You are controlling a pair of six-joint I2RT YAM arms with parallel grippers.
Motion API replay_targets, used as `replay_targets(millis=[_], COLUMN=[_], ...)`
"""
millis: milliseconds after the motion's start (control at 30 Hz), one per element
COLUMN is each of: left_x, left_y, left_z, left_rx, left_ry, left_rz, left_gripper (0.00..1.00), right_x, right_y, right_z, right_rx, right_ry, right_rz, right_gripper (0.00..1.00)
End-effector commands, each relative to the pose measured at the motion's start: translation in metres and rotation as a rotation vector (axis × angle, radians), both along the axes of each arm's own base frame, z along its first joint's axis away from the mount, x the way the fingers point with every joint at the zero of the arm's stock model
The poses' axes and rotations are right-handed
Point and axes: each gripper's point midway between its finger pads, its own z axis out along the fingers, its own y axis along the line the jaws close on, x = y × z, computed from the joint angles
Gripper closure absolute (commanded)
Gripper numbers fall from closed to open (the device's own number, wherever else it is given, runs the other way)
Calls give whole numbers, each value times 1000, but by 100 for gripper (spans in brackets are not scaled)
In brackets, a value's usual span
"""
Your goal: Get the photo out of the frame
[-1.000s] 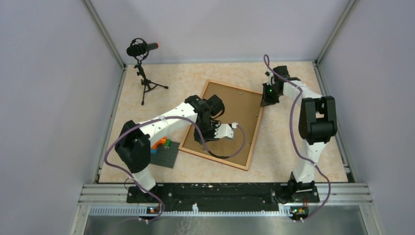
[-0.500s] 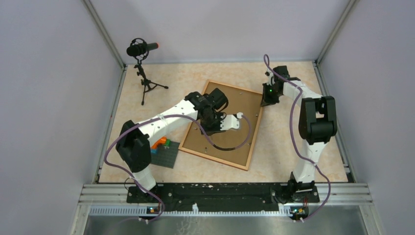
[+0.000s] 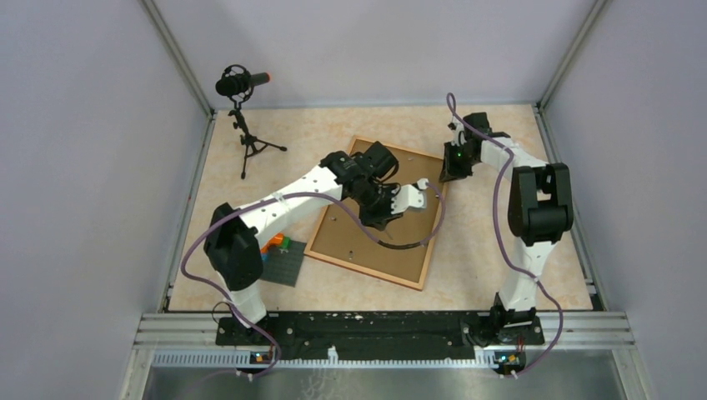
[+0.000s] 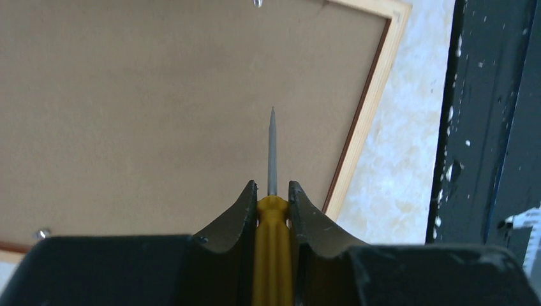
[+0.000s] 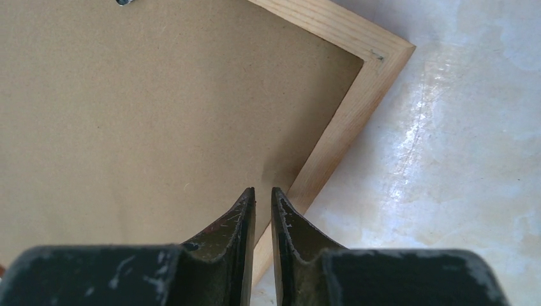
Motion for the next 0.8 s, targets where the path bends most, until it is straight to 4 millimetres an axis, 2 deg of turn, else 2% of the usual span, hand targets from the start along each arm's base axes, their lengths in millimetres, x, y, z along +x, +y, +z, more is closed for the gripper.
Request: replay_targets(millis=[0, 100, 200, 500, 767], left_x=[3, 9, 12, 5, -1], left_y=[-54, -74, -87, -100, -106], left_z=[14, 13, 8, -8, -11], left_rx=[-142, -163, -166, -145, -143], left_ry=[18, 5, -5, -16, -19], left_rz=[-13, 2, -8, -56, -85], left_gripper=[100, 100, 100, 100, 100], right_x=[-2, -1, 0, -1, -2], right_y=[9, 9, 8, 1, 0], right_z=[-4, -4, -3, -7, -12], right_rx=[17, 18, 12, -26, -34], right_ry=[15, 16, 11, 15, 26], right_rz=[24, 17, 16, 4, 1], right_gripper=[85, 85, 85, 85, 85])
